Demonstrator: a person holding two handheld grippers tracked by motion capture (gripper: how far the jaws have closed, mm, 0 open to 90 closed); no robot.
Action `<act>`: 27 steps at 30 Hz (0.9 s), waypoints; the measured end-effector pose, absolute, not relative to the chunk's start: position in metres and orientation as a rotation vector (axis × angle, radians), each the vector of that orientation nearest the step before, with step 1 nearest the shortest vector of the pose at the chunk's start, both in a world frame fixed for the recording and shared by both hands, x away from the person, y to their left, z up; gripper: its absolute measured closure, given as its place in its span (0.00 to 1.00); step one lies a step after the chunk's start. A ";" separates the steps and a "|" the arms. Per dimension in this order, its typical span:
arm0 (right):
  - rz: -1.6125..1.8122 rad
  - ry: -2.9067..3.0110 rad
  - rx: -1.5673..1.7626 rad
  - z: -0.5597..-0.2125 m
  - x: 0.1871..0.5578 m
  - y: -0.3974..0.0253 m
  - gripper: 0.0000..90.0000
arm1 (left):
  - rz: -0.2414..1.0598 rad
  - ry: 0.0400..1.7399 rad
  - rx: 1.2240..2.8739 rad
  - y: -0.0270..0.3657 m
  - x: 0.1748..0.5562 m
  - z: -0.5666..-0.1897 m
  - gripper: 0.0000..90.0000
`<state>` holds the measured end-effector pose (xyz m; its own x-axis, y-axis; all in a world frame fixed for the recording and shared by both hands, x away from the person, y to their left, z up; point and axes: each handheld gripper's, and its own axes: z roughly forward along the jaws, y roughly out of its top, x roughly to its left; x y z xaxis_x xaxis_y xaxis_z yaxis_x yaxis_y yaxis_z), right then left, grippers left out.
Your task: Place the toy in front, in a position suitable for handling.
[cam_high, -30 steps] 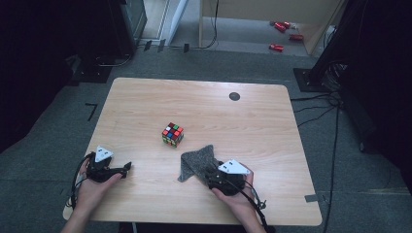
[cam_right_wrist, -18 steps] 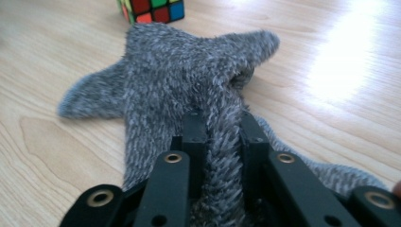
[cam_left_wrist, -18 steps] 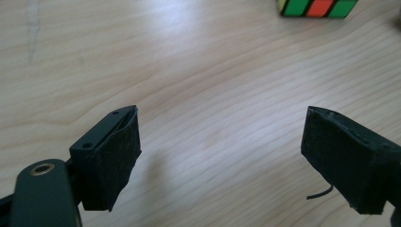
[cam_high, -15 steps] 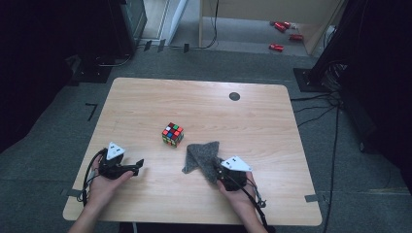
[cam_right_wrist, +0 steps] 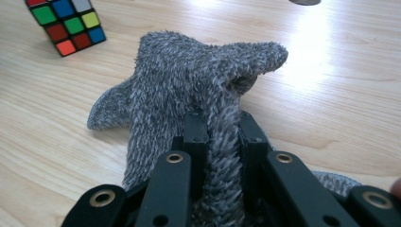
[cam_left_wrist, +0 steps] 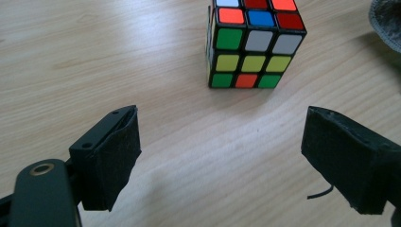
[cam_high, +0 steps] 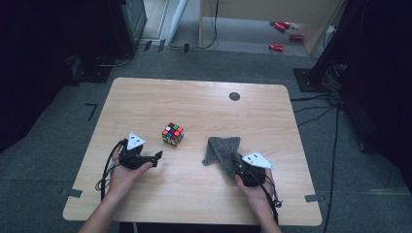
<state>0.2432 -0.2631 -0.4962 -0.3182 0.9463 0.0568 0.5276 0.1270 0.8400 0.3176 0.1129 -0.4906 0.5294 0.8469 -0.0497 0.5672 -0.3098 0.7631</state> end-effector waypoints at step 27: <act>1.101 1.890 1.466 -0.501 0.246 -0.277 0.87 | 0.584 1.113 2.049 0.046 0.354 -0.510 0.38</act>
